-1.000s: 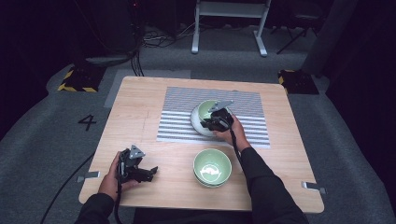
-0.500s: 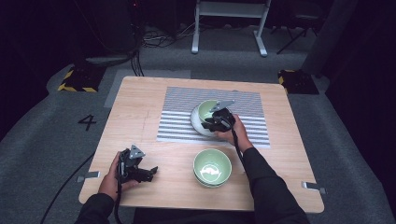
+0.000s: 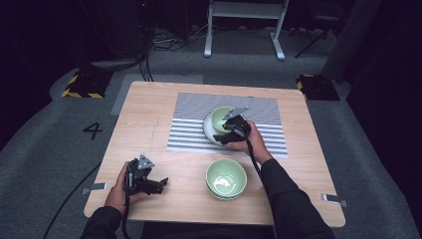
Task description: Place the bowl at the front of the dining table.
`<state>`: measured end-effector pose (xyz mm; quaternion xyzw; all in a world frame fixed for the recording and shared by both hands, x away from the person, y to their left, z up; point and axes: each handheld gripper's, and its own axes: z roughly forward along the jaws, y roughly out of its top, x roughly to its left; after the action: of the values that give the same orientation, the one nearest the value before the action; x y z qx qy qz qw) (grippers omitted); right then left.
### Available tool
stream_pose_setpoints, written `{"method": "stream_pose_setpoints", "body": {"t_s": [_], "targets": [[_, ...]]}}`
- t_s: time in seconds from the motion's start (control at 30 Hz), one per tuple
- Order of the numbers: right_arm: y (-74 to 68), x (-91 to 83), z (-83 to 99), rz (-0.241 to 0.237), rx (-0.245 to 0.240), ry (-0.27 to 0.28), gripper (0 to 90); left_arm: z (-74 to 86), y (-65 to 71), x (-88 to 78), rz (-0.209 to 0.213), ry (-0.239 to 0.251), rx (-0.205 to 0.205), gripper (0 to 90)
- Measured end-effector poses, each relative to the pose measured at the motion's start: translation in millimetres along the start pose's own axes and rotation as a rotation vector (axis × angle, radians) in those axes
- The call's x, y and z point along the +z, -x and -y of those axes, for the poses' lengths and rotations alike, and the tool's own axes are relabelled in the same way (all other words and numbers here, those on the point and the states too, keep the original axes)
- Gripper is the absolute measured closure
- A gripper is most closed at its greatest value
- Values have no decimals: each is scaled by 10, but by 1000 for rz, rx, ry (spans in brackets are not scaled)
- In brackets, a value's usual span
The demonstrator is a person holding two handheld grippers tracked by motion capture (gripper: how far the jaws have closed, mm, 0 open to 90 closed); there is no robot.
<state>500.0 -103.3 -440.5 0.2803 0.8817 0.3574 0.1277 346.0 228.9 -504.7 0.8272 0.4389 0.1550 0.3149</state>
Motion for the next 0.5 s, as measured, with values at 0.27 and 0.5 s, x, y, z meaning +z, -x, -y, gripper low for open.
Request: {"method": "stream_pose_setpoints", "body": {"t_s": [0.27,0.5], "targets": [[-43,-37,-6,4,-20,-27,247,0,-1,0,0,0,0,2],[-55,-82,10,-8,-10,-16,203,0,1,1,1,1,-3,2]]}}
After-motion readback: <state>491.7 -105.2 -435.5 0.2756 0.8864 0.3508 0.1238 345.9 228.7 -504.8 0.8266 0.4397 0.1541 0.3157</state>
